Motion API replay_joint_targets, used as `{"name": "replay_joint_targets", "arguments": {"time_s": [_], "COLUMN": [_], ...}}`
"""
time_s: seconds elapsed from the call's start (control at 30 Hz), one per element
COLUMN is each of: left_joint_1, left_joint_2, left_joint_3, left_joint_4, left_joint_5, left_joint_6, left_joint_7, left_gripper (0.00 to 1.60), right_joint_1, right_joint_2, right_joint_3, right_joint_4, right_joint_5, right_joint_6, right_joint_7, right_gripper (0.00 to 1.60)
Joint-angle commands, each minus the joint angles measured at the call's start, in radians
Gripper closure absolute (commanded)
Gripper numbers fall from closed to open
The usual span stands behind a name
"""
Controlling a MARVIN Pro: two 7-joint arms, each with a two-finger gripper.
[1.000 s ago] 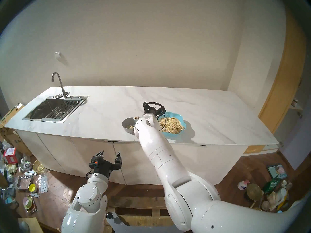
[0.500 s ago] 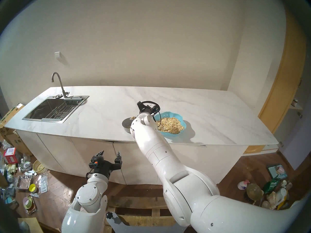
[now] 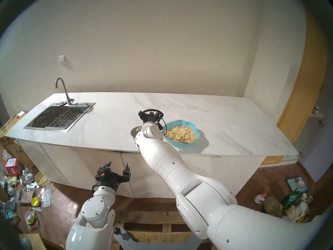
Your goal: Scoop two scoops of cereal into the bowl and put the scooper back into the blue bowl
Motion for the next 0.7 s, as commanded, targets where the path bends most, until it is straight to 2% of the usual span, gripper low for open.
{"name": "replay_joint_targets", "arguments": {"time_s": [0.0,0.27,0.67], "left_joint_1": [-0.005,-0.006,-0.007], "left_joint_2": [0.000,0.000,0.000], "left_joint_3": [0.003,0.003,0.003], "left_joint_4": [-0.026,-0.024,-0.023], "left_joint_5": [-0.002,-0.001,-0.001], "left_joint_6": [-0.006,-0.006,-0.007], "left_joint_7": [-0.004,-0.003,-0.003], "left_gripper": [0.00,0.00,0.00], "right_joint_1": [0.058,0.103,0.138], "right_joint_2": [-0.005,-0.028,-0.029], "right_joint_3": [-0.009,-0.022,-0.064], "right_joint_4": [0.038,0.140,0.110], "right_joint_5": [-0.017,-0.018,-0.053], "right_joint_6": [-0.026,-0.030,-0.045], "right_joint_7": [0.041,0.082,0.110], "right_gripper": [1.60,1.60,1.60]}}
